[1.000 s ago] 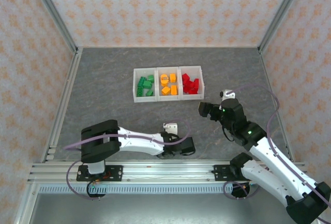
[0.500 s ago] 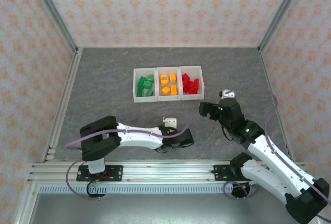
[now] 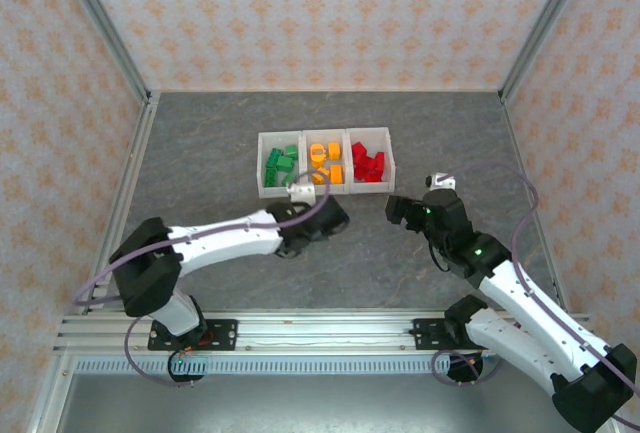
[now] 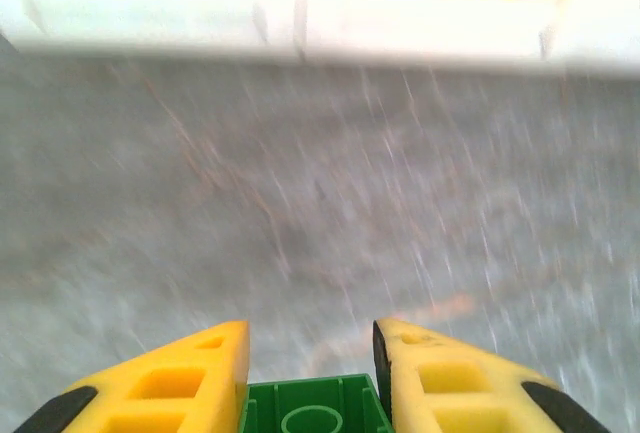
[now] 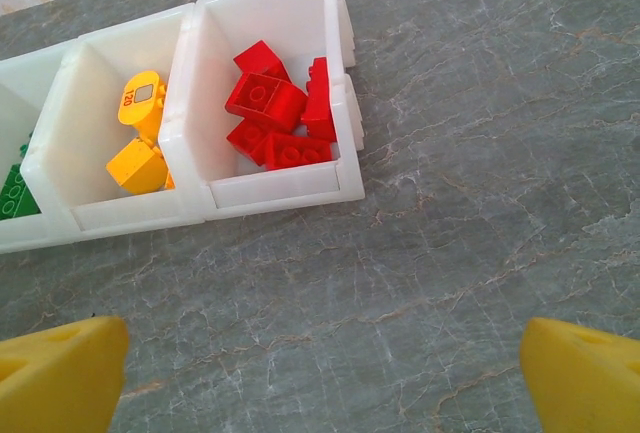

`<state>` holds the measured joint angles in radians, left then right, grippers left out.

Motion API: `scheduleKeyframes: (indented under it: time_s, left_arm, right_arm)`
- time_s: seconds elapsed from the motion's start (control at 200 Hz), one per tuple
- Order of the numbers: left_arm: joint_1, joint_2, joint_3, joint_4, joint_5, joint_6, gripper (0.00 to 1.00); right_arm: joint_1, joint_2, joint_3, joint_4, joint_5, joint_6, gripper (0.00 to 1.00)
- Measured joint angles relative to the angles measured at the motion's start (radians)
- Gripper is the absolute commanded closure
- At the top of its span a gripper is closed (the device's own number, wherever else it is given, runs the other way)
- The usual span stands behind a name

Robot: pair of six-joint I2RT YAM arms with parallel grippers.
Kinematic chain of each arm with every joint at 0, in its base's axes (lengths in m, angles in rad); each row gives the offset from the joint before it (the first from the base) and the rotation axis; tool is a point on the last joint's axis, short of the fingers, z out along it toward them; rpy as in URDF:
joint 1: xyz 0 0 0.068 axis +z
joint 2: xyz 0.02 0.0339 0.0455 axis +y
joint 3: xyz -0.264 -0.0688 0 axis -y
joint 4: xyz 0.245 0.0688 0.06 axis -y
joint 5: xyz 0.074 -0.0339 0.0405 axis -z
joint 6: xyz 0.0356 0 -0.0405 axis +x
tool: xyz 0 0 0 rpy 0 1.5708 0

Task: Sort the legos into containers by color
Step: Place the lego in the container.

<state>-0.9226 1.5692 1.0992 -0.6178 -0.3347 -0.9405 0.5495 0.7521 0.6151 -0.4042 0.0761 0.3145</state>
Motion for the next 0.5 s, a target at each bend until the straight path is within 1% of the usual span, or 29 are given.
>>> scheduleKeyframes:
  time_s: [0.17, 0.285, 0.385, 0.501]
  left_arm:
    - [0.203, -0.010, 0.097, 0.000, -0.045, 0.159, 0.76]
    - [0.320, 0.045, 0.179, 0.022, -0.061, 0.256, 0.75]
    - [0.386, 0.137, 0.266, 0.046, -0.053, 0.319, 0.73]
    - [0.422, 0.259, 0.378, 0.050, -0.032, 0.367, 0.72]
  right_arm:
    - [0.000, 0.011, 0.000, 0.000, 0.000, 0.000, 0.00]
    - [0.000, 0.013, 0.000, 0.000, 0.000, 0.000, 0.00]
    - [0.000, 0.013, 0.000, 0.000, 0.000, 0.000, 0.00]
    - [0.000, 0.013, 0.000, 0.000, 0.000, 0.000, 0.00]
